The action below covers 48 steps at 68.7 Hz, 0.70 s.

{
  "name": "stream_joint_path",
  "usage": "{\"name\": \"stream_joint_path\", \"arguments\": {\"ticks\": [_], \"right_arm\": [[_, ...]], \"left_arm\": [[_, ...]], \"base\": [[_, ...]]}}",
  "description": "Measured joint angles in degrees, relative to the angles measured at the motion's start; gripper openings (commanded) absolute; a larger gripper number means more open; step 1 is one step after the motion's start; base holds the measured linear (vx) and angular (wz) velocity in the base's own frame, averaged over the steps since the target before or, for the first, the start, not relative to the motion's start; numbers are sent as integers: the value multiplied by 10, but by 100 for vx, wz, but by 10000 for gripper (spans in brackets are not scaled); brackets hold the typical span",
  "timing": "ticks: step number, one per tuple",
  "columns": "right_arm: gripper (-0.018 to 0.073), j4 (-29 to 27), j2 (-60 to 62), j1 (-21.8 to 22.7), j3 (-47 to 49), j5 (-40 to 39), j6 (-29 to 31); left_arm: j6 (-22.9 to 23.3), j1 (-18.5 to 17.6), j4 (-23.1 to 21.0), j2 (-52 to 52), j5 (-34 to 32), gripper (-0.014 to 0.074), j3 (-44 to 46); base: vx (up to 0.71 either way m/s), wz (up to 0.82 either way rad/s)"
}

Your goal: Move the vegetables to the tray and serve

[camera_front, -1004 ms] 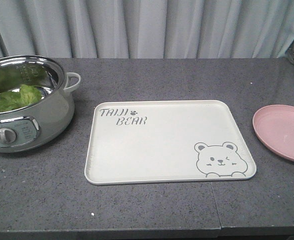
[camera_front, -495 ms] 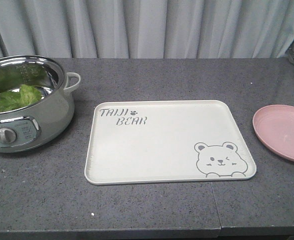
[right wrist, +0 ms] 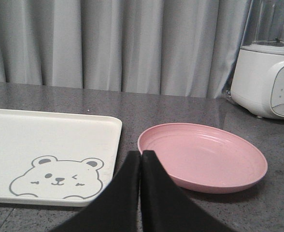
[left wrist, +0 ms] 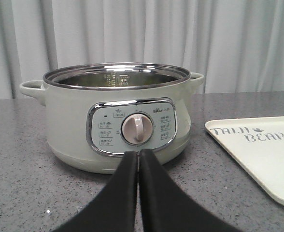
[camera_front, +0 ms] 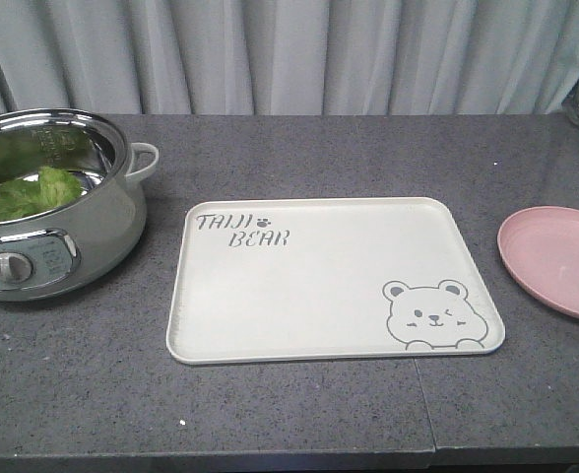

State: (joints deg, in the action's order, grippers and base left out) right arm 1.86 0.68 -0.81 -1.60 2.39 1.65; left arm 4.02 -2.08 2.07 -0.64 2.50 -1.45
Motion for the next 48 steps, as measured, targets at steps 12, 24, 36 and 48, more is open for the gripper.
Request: {"name": "stream_joint_path", "arguments": {"ticks": [12, 24, 36, 48], "right_arm": [[-6, 0, 0, 0, 74, 48, -17], [-6, 2, -49, 0, 216, 142, -17], [-6, 2, -169, 0, 321, 225, -17], [-6, 2, -276, 0, 360, 245, -17]], "left_arm": [[6, 0, 0, 0, 43, -6, 81], [6, 0, 1, 65, 160, -6, 244], [-26, 0, 2, 204, 286, -6, 384], [-31, 0, 2, 304, 316, -6, 424]], "base": [[0, 0], [0, 0], [0, 0], [0, 0]]}}
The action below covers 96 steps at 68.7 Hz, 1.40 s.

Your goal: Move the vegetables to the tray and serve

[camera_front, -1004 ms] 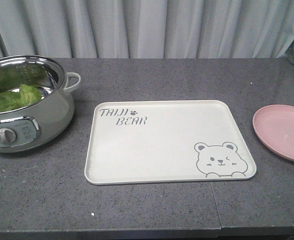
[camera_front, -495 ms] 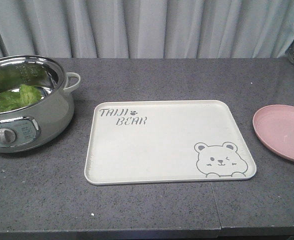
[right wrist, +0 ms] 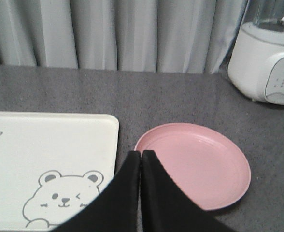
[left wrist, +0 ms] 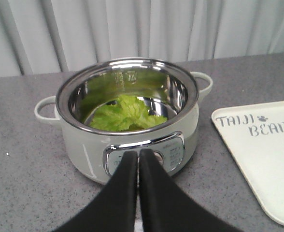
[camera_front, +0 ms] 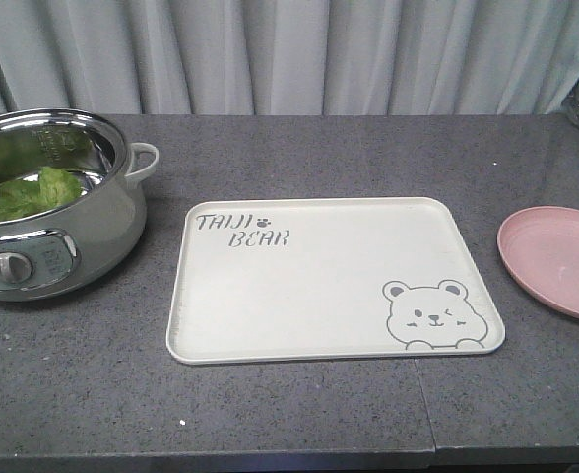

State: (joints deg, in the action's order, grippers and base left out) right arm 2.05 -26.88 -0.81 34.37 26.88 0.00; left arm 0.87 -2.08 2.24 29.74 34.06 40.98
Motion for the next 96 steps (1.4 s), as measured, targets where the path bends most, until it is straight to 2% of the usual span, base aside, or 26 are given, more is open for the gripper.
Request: {"name": "stream_joint_path", "arguments": {"ticks": [15, 36, 44, 48, 53, 62, 70, 77, 96], "right_arm": [[-6, -1, -72, 0, 0, 22, 0], [-6, -1, -86, 0, 0, 26, 0], [13, -1, -86, 0, 0, 27, 0], [64, -1, -86, 0, 0, 27, 0], [161, -1, -86, 0, 0, 28, -8], [412, 0, -86, 0, 0, 30, -10], [557, 0, -86, 0, 0, 34, -8], [603, 0, -86, 0, 0, 34, -7], [566, 0, -86, 0, 0, 37, -7]], "left_arm": [[-1, 0, 0, 45, 10, -6, 0], [-1, 0, 0, 45, 10, -5, 0], [-1, 0, 0, 45, 10, 34, 0], [-1, 0, 1, 45, 10, 92, 0], [-1, 0, 10, 45, 10, 215, 0], [-1, 0, 21, 45, 10, 461, 0], [-1, 0, 23, 45, 10, 600, 0], [-1, 0, 24, 45, 10, 629, 0], [2, 0, 21, 45, 5, 558, 0]], "base": [[0, 0], [0, 0], [0, 0], [0, 0], [0, 0], [0, 0], [0, 0], [0, 0], [0, 0]]}}
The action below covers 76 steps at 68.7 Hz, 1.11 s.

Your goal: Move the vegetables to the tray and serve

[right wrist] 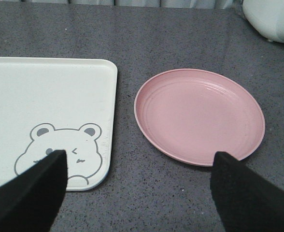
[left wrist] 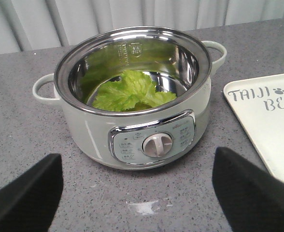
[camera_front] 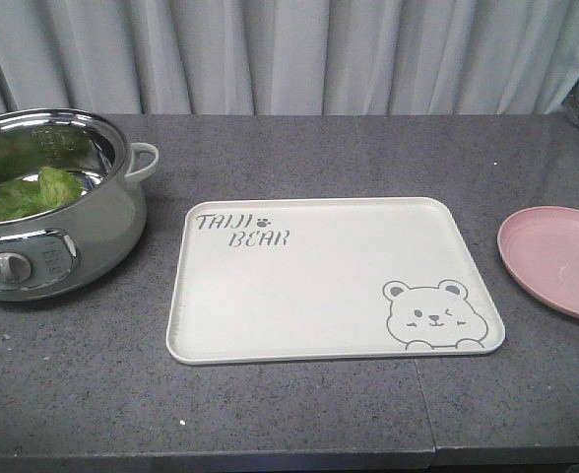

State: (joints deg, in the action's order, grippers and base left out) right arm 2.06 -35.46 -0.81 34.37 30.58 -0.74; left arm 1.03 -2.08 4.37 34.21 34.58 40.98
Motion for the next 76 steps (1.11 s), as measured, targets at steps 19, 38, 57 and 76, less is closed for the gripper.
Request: {"name": "stream_joint_path", "arguments": {"ticks": [19, 38, 57, 76], "right_arm": [[556, 0, 0, 0, 0, 0, 0], [556, 0, 0, 0, 0, 1, 0], [556, 0, 0, 0, 0, 1, 2], [556, 0, 0, 0, 0, 1, 2]], "left_arm": [[6, 0, -4, 105, 23, 555, 85], [1, 0, 16, 328, 149, 609, 278], [-37, 22, -44, 525, 188, 585, 454], [-69, 24, -74, 682, 192, 554, 569]], "base": [[0, 0], [0, 0], [0, 0], [0, 0]]}}
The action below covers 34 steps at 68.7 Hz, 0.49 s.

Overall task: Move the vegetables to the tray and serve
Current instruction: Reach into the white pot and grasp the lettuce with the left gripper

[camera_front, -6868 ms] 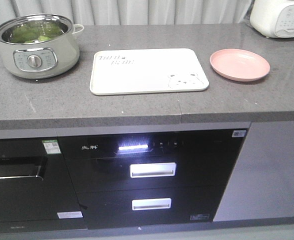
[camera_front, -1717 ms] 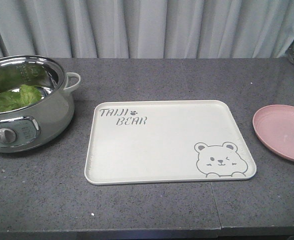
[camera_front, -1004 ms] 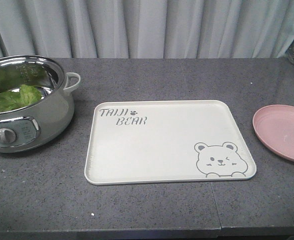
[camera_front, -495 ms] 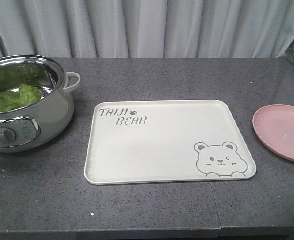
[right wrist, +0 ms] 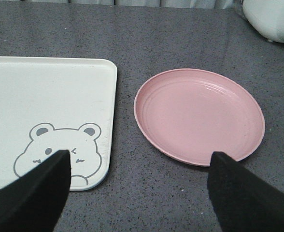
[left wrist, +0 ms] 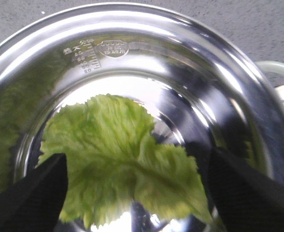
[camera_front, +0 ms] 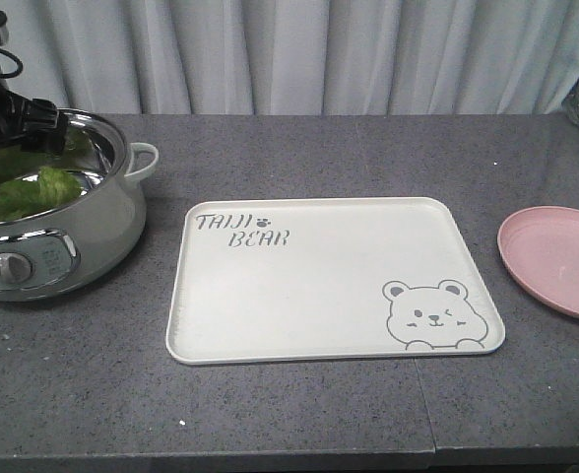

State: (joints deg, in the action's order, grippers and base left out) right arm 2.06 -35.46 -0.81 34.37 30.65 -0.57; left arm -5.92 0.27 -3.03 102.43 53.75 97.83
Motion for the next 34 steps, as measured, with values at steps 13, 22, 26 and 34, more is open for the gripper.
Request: {"name": "stream_joint_path", "arguments": {"ticks": [13, 22, 26, 34], "right_arm": [[556, 0, 0, 0, 0, 0, 0], [556, 0, 0, 0, 0, 0, 0], [556, 0, 0, 0, 0, 0, 0], [556, 0, 0, 0, 0, 0, 0]], "left_arm": [[5, 0, 30, 75, 2, 554, 48], [10, 2, 34, 116, 2, 554, 70], [15, 5, 34, 128, 1, 554, 76], [20, 10, 34, 147, -4, 554, 78]], "base": [[0, 0], [0, 0], [0, 0], [0, 0]]}}
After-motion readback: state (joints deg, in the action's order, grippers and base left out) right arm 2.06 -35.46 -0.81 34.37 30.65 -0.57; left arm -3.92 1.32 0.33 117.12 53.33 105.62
